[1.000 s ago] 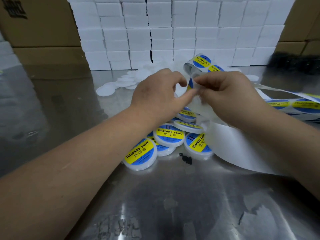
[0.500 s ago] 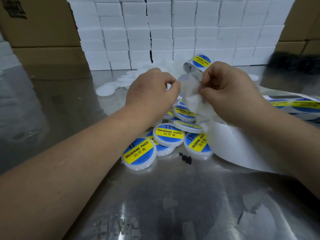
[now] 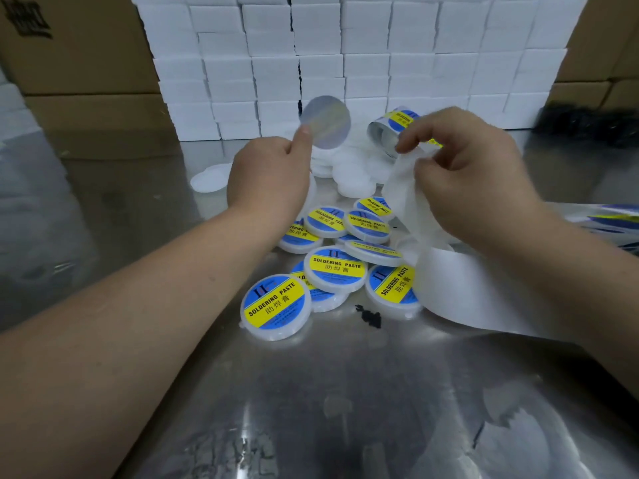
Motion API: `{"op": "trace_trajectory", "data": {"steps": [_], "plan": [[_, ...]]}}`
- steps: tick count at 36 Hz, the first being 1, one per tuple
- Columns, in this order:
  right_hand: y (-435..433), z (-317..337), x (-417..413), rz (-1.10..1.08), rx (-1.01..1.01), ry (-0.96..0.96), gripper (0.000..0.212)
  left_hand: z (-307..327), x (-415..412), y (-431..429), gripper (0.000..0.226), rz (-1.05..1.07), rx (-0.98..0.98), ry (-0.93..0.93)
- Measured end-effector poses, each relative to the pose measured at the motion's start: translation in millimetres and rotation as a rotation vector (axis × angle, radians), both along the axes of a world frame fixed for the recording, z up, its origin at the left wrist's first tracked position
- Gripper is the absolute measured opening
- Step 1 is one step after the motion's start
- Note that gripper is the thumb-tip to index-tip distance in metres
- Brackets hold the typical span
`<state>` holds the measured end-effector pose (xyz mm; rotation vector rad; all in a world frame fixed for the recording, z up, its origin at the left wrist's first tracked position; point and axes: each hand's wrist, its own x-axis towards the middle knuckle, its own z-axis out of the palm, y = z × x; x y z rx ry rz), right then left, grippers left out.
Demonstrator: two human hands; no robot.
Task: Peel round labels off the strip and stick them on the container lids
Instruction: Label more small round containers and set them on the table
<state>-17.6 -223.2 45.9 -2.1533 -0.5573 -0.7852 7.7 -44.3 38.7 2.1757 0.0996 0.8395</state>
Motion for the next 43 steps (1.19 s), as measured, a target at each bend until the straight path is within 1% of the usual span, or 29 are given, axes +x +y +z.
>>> {"op": "trace_trajectory", "data": {"steps": [2, 4, 7, 10, 12, 14, 18, 22, 24, 26, 30, 33, 37, 43], "plan": [[1, 1, 1, -0.010, -0.012, 0.052, 0.044, -1, -3, -4, 0.060, -0.007, 0.111, -0.068], [1, 1, 2, 0.007, 0.020, 0.118, 0.041, -2, -8, -8, 0.060, -0.029, 0.204, -0.128], [0, 3, 1, 0.067, 0.168, 0.243, 0.026, -1, -16, -13, 0.060, -0.061, 0.302, -0.193], [-1, 5, 0, 0.110, 0.326, 0.389, 0.031, 1, -21, -14, 0.057, -0.078, 0.379, -0.228], [-1, 5, 1, 0.102, 0.348, 0.417, 0.040, 1, -21, -14, 0.056, -0.090, 0.404, -0.235], [0, 5, 2, 0.083, 0.372, 0.419, 0.045, 1, -20, -13, 0.054, -0.091, 0.413, -0.235], [0, 6, 4, 0.081, 0.469, 0.447, 0.039, -1, -18, -11, 0.050, -0.093, 0.454, -0.256], [-2, 11, 5, 0.069, 0.505, 0.511, 0.040, -3, -16, -10, 0.044, -0.103, 0.464, -0.277], [-1, 12, 5, 0.058, 0.507, 0.512, 0.036, -4, -14, -9, 0.045, -0.111, 0.470, -0.285], [0, 11, 4, 0.043, 0.500, 0.469, 0.029, -5, -13, -9, 0.048, -0.107, 0.476, -0.282], [-1, 6, 4, 0.013, 0.420, 0.396, 0.020, -5, -9, -8, 0.050, -0.073, 0.484, -0.247], [-1, 5, 6, 0.003, 0.403, 0.371, 0.021, -4, -6, -7, 0.049, -0.043, 0.460, -0.195], [-1, 3, 6, 0.007, 0.393, 0.354, 0.024, -3, -3, -8, 0.047, -0.003, 0.375, -0.108], [-1, 4, 6, -0.032, 0.419, 0.321, 0.022, -4, 3, -7, 0.060, 0.054, 0.303, 0.030]]}}
